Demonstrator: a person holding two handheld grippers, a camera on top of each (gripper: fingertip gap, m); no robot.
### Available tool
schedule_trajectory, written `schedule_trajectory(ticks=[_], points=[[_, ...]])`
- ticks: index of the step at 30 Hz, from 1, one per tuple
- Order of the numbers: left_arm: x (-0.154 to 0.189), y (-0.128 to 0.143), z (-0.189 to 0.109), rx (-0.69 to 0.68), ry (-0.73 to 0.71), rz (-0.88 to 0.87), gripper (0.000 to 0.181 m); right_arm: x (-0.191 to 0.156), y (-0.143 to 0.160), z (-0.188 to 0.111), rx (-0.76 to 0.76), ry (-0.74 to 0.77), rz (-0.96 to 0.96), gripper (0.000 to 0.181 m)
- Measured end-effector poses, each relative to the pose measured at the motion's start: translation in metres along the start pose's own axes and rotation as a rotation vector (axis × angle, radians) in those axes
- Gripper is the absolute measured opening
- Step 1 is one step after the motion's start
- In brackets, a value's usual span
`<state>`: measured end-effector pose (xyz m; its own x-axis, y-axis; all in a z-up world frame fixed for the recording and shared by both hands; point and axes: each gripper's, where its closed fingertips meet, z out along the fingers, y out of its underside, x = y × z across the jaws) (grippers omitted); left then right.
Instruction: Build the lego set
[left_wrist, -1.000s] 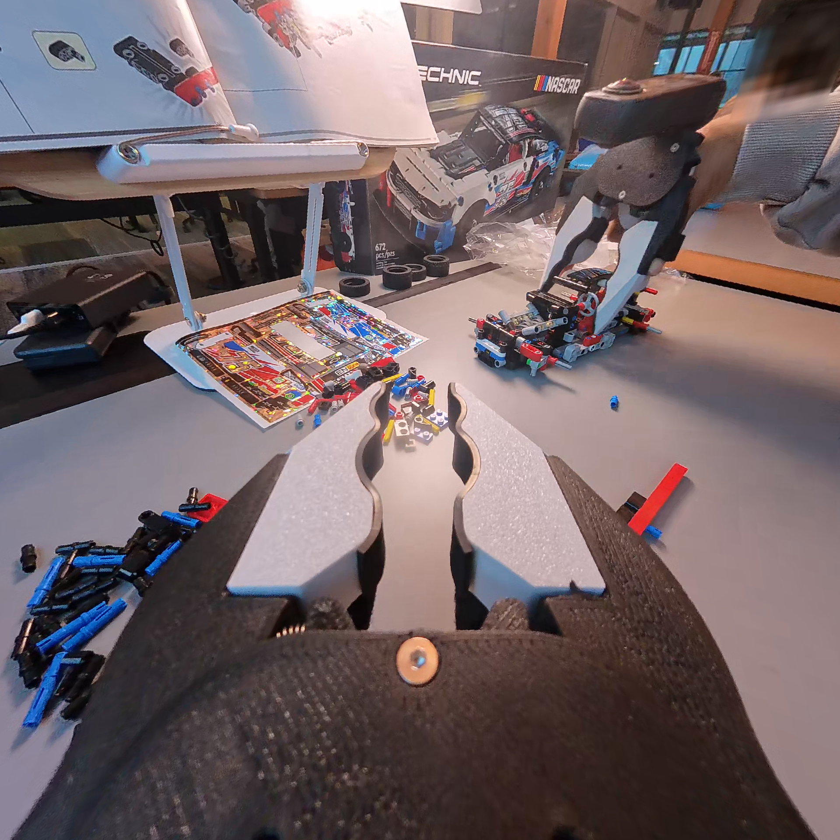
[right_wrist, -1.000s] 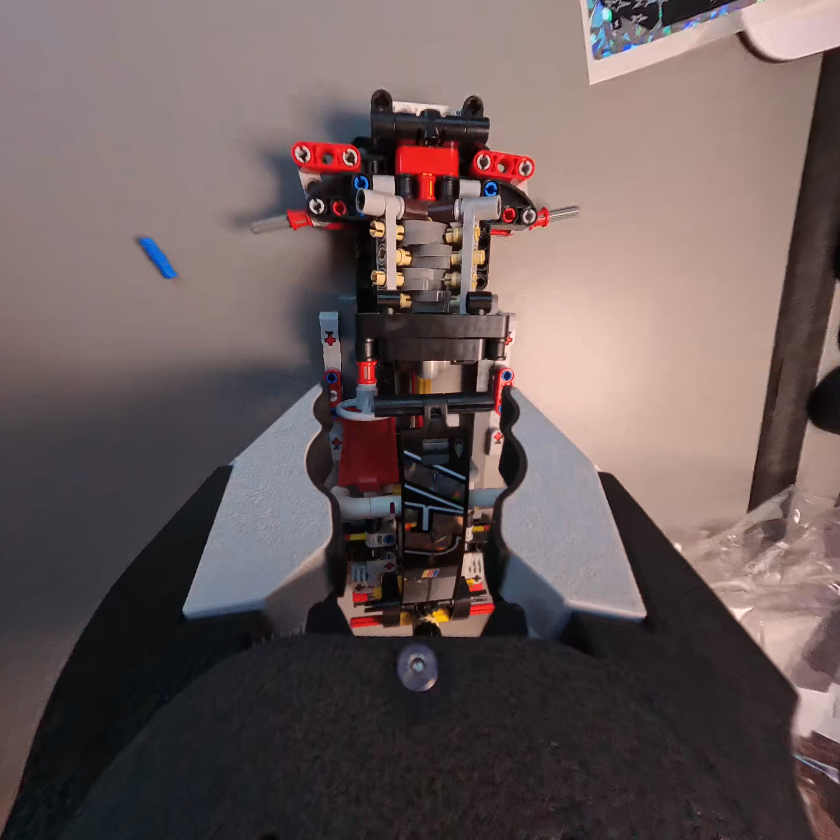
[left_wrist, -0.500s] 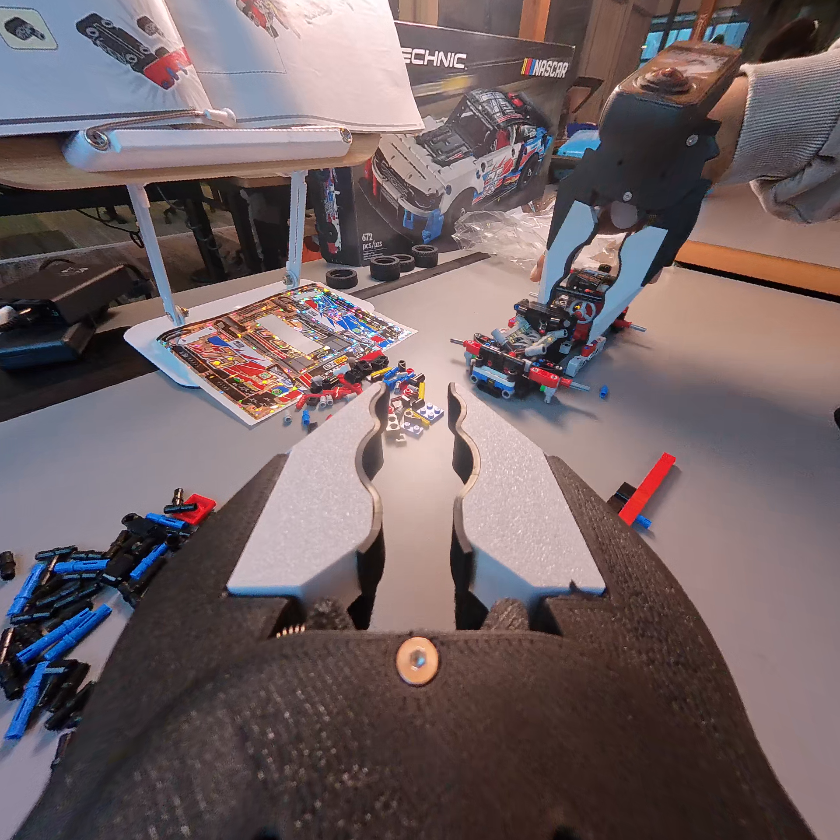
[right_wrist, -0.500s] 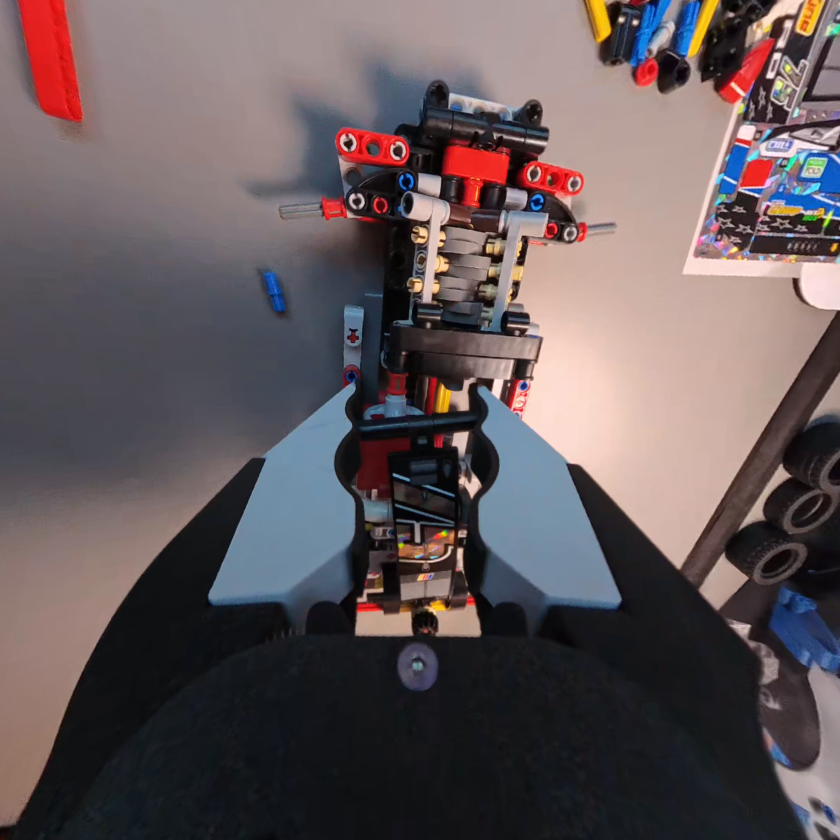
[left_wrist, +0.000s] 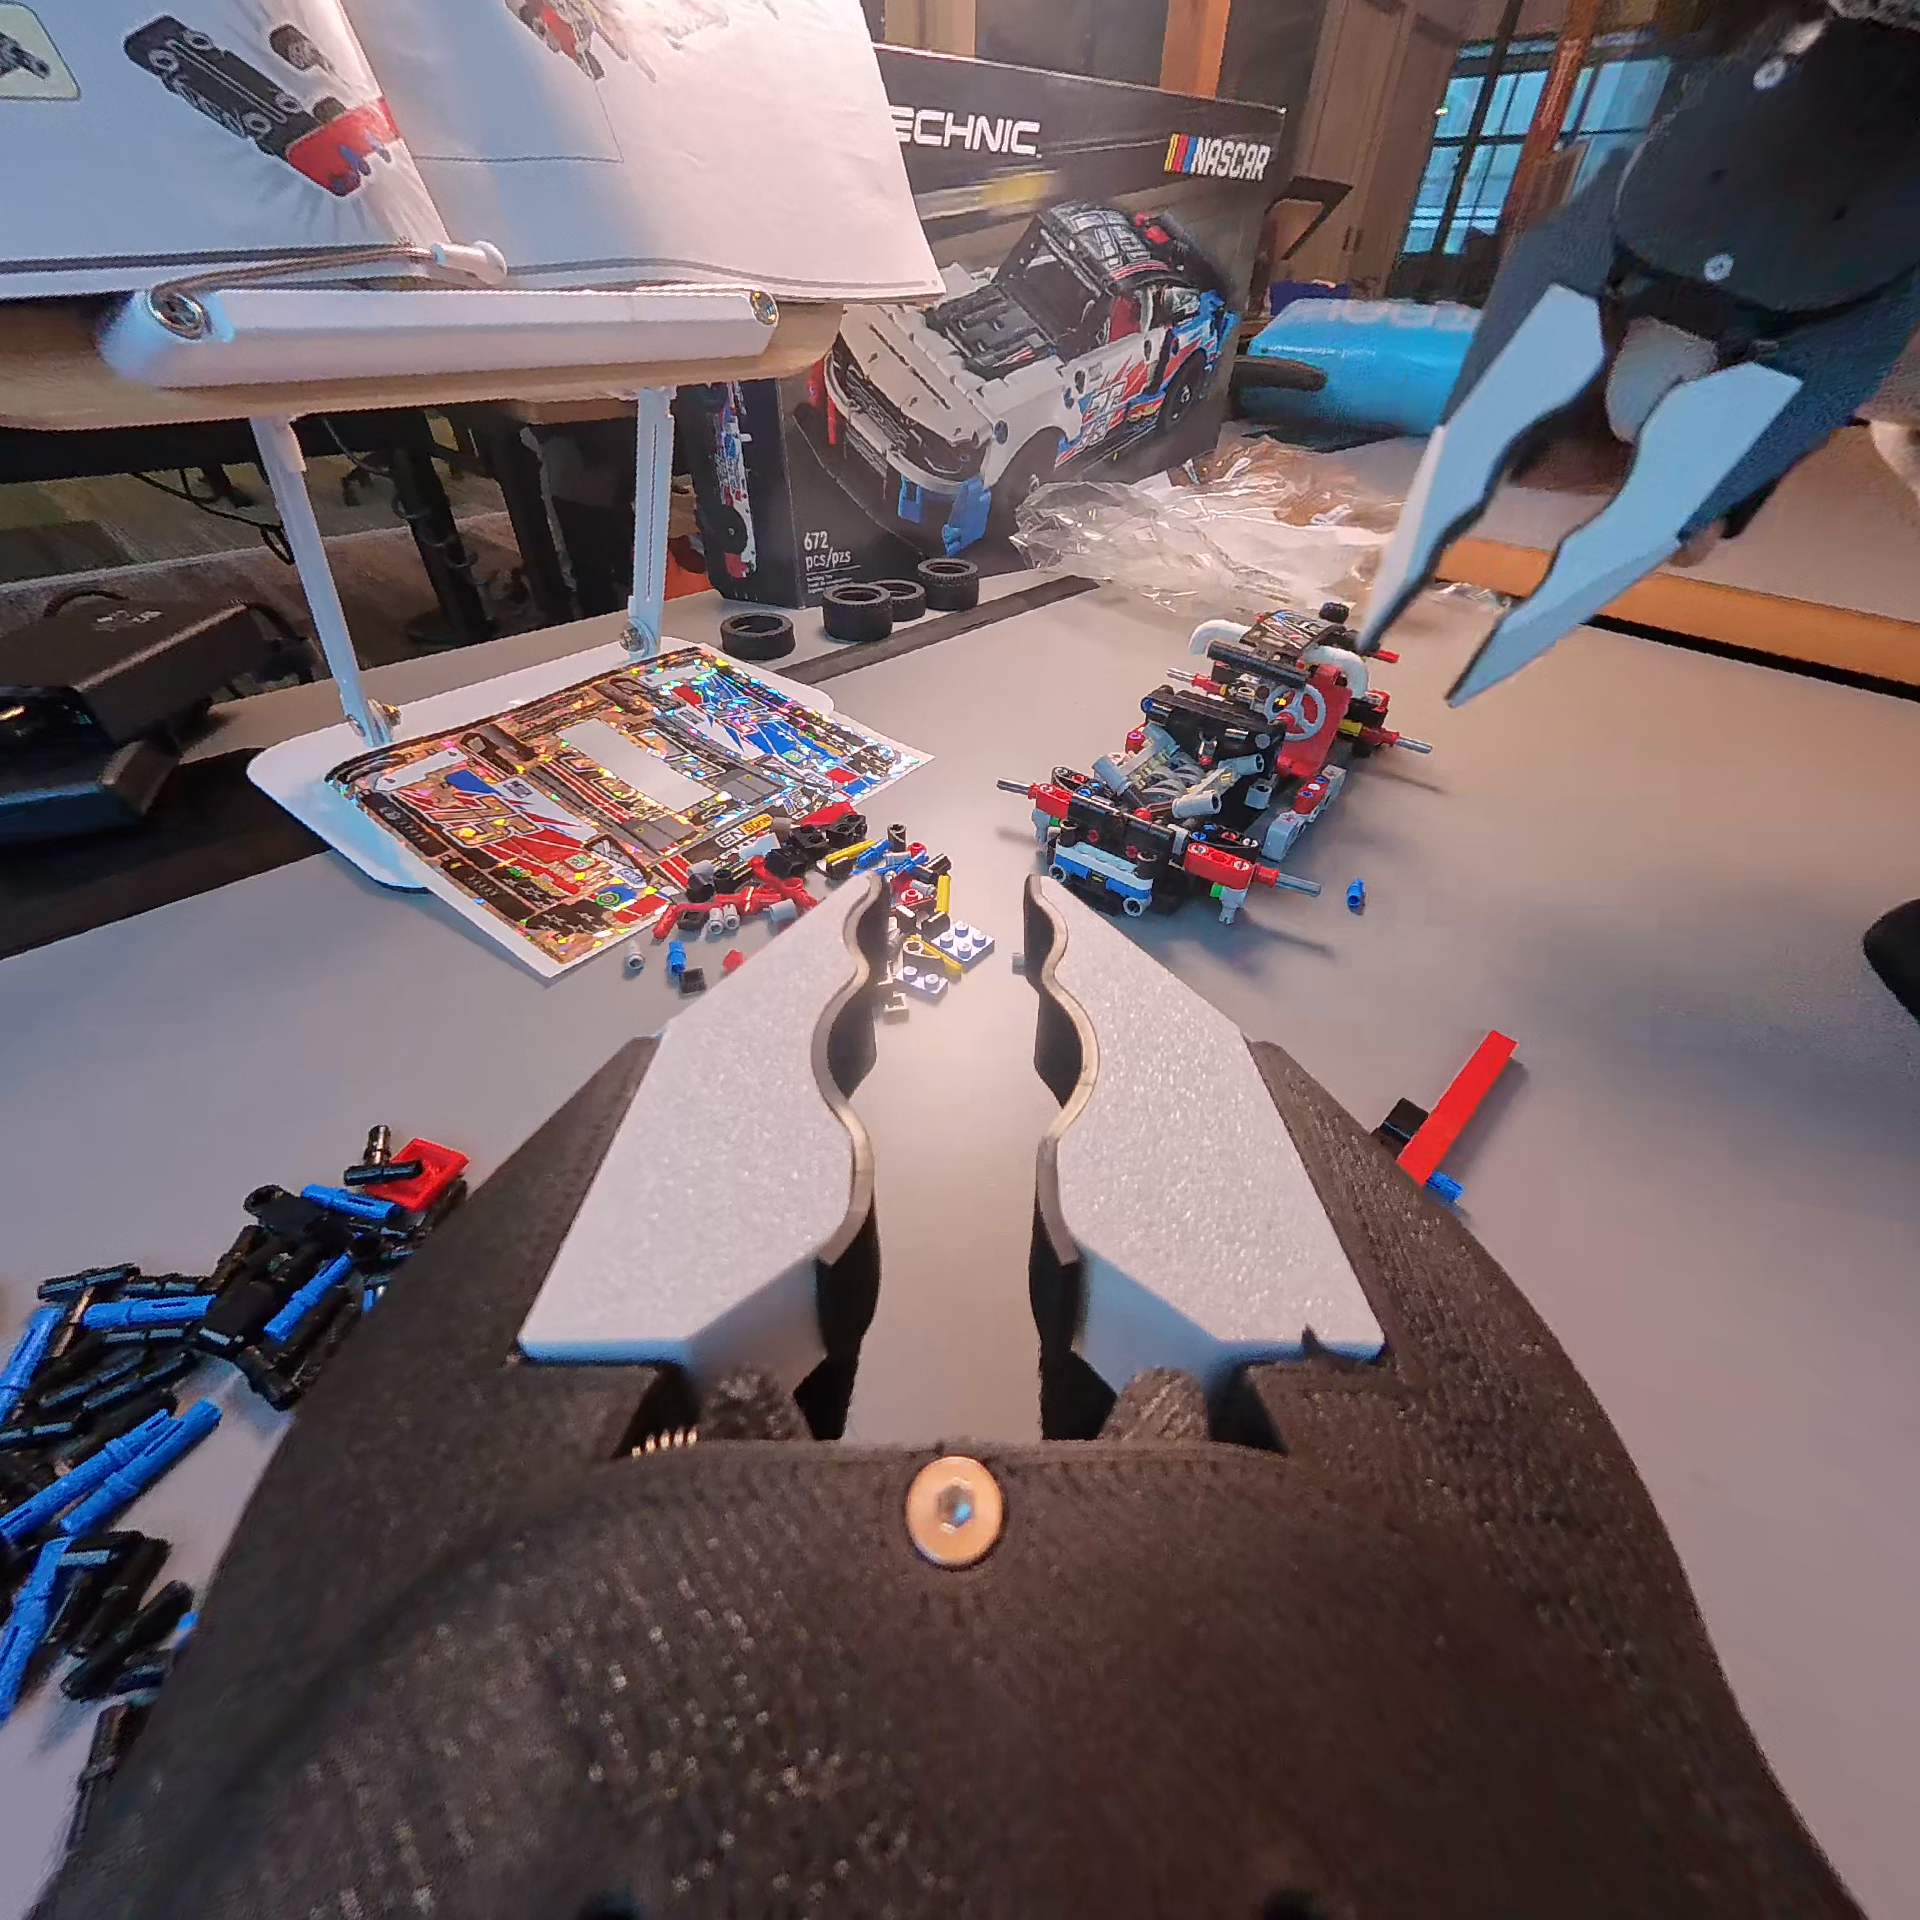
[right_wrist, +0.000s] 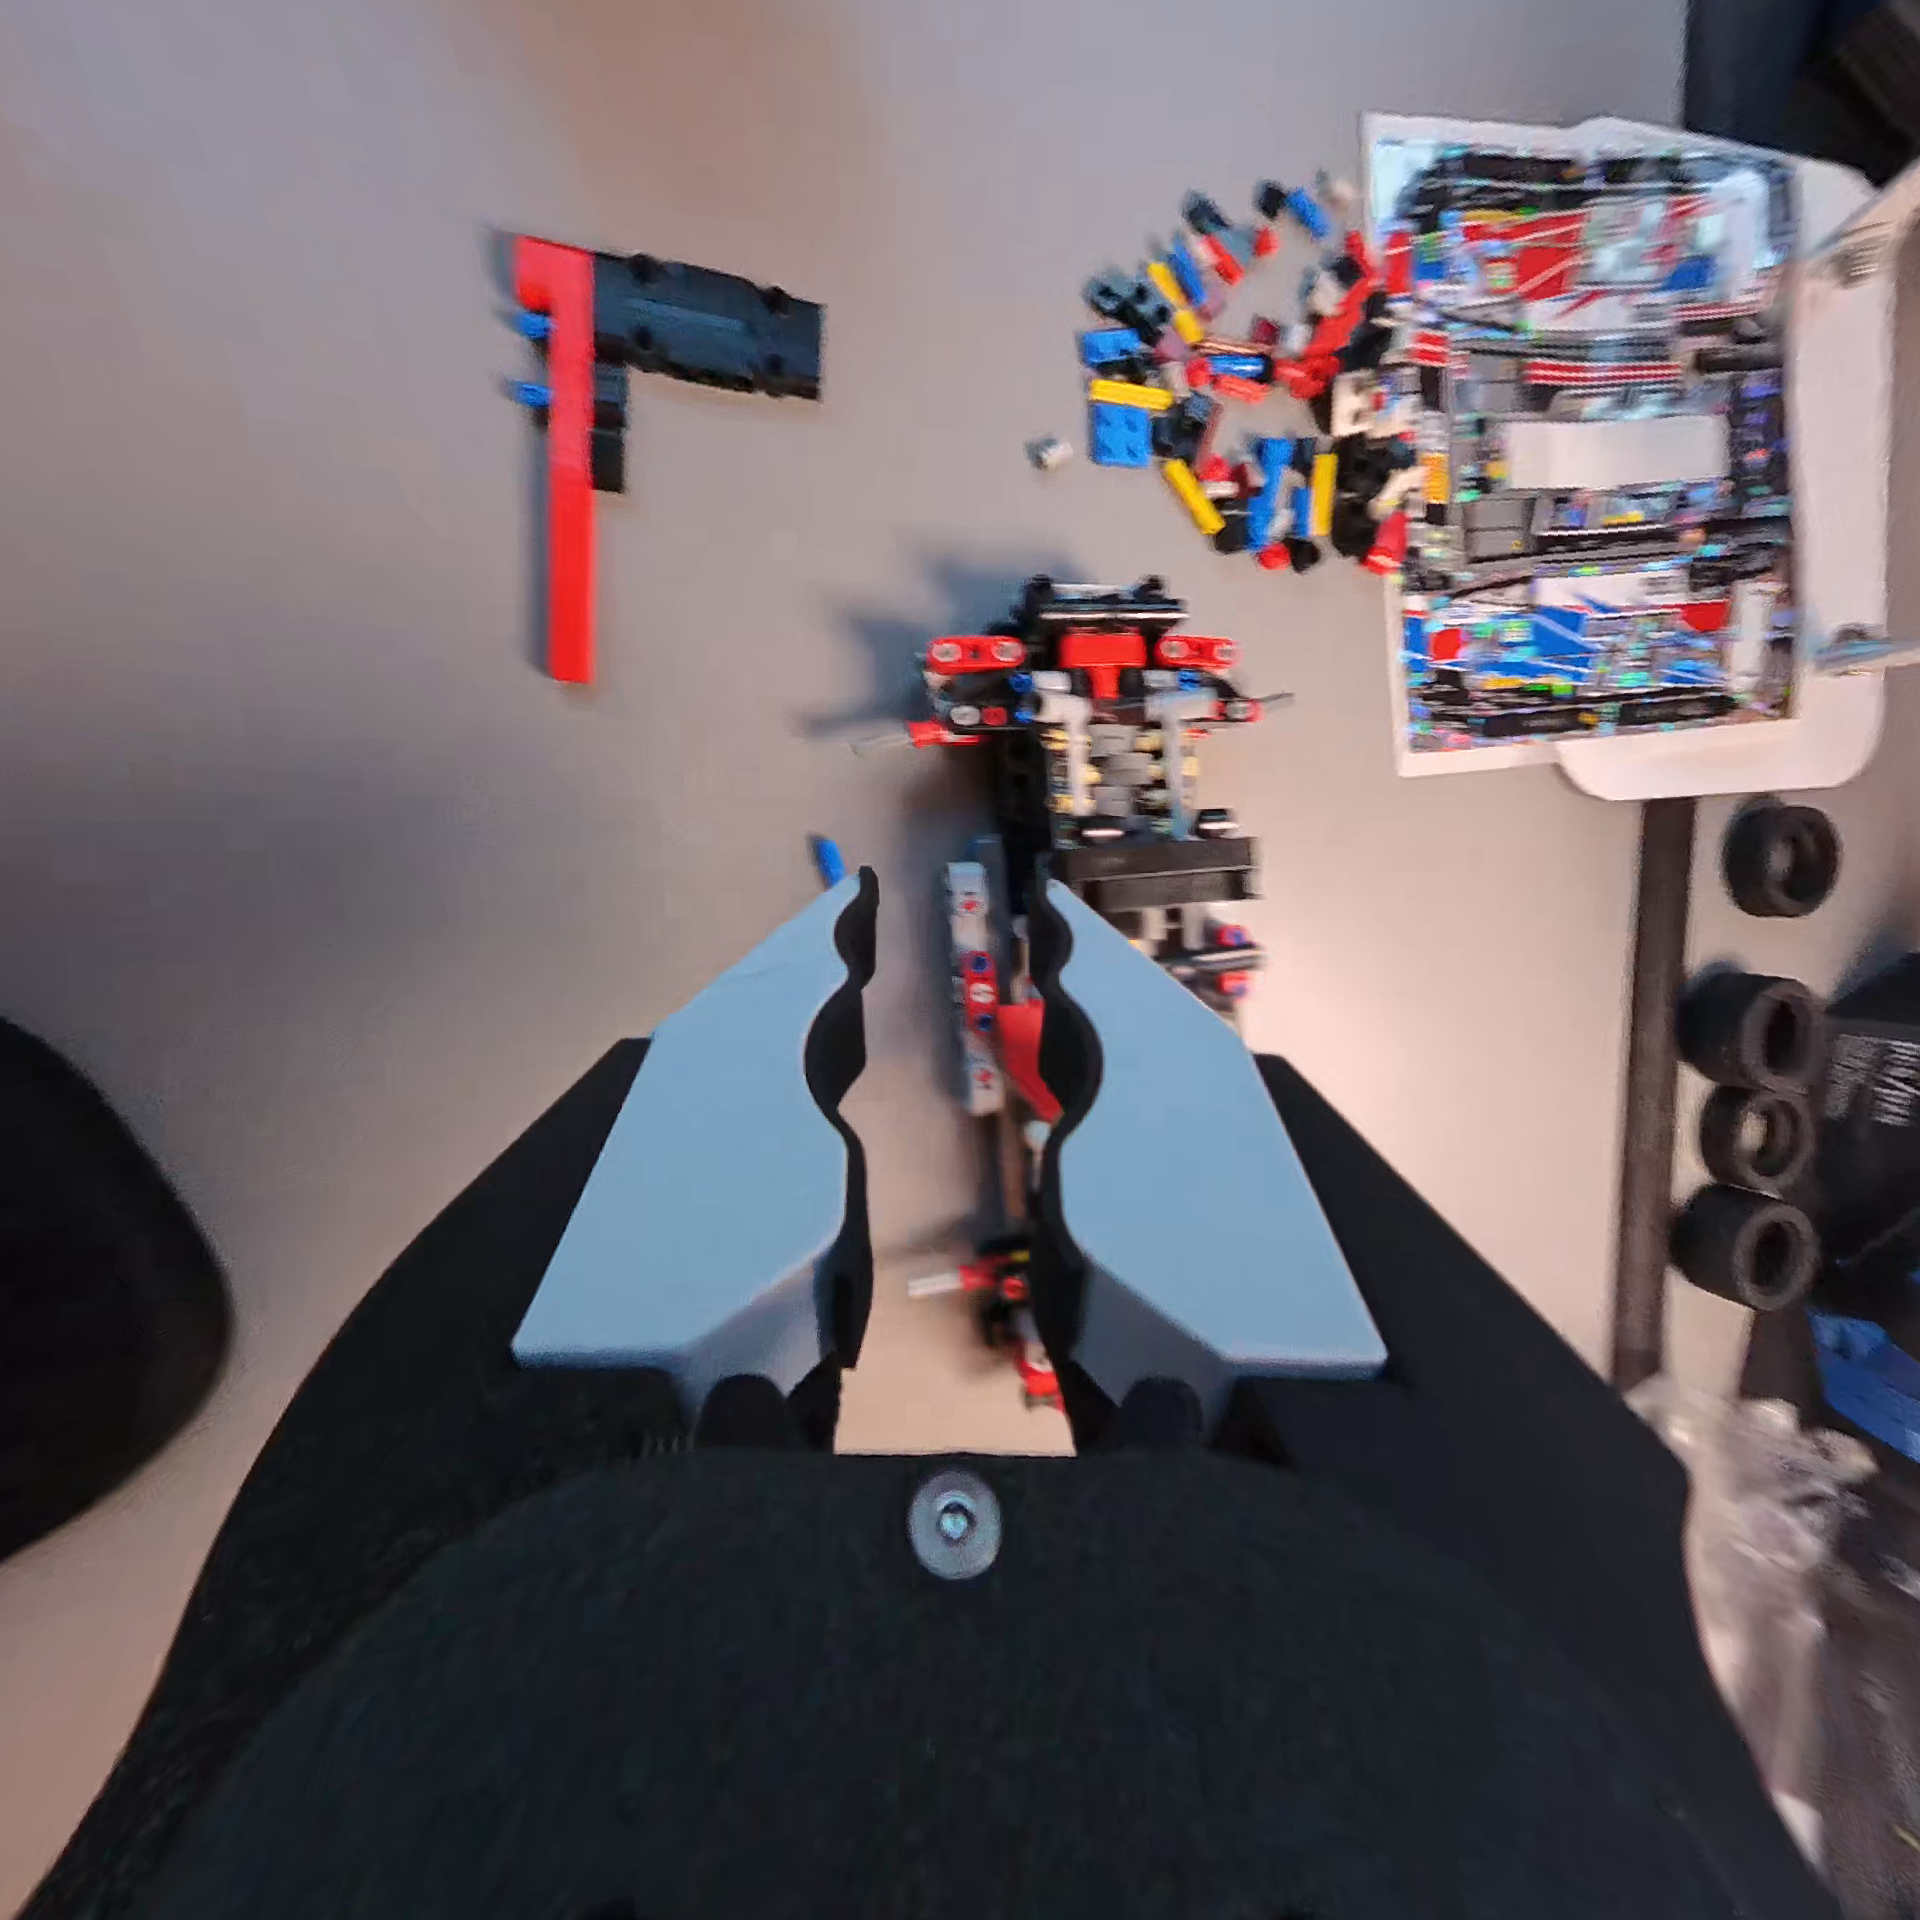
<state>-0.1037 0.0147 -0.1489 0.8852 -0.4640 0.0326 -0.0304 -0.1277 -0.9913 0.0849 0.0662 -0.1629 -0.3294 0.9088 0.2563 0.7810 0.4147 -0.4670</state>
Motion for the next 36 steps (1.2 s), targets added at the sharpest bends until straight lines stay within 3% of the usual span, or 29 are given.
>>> schedule_trajectory(ticks=[4, 9, 22, 36], points=[[0.005, 0.003, 0.003, -0.014, 0.018, 0.008, 0.024, -0.037, 0.021, 0.042, -0.057, -0.088, 0.074, 0.025], [0.007, 0.003, 0.002, -0.018, 0.013, 0.036, 0.024, -0.034, 0.03, 0.064, -0.065, -0.133, 0.206, 0.021], [0.007, 0.002, 0.002, -0.014, 0.019, 0.029, 0.024, -0.039, 0.028, 0.067, -0.039, -0.155, 0.221, 0.003], [0.007, 0.002, 0.002, -0.016, 0.016, 0.033, 0.023, -0.039, 0.028, 0.066, -0.022, -0.126, 0.233, 0.003]])
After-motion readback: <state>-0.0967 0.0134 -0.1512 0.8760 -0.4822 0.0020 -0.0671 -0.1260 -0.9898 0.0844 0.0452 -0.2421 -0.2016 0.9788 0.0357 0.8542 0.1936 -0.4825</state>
